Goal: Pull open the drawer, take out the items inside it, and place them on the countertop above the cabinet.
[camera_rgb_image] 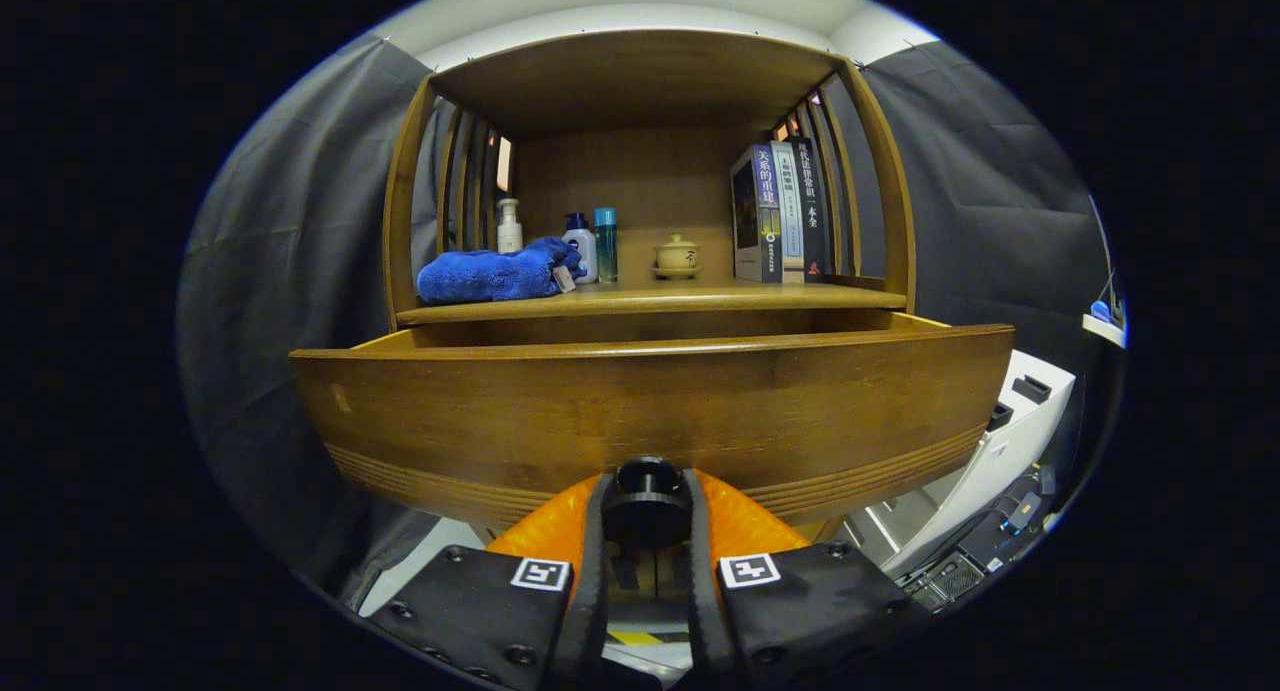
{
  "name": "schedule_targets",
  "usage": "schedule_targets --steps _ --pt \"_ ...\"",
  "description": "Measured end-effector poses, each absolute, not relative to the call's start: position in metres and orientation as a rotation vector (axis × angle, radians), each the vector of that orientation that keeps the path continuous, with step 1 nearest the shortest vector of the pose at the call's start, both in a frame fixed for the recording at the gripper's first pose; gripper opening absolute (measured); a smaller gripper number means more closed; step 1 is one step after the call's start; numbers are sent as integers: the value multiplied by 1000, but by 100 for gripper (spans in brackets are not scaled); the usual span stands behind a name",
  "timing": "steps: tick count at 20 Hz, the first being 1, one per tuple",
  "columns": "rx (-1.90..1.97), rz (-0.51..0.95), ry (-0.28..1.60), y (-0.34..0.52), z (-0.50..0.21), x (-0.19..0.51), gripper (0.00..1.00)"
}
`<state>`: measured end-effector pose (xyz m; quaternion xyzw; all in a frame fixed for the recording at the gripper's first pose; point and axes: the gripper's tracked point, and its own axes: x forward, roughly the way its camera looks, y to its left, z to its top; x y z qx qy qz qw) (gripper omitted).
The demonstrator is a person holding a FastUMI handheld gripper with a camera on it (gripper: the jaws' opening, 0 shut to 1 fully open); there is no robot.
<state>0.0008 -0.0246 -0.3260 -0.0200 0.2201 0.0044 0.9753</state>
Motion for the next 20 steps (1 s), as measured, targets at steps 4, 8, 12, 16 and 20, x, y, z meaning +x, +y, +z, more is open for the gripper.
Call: schedule_targets --steps 4,8,12,16,20 --pt "-35 14 459 -25 -323 -12 41" --pt "-31 16 469 -25 -322 -22 41" --pt "-41 19 487 -26 -329 -26 41" --pt "-45 20 481 -26 -329 -26 41" --pt "-52 37 465 -22 -326 -27 54"
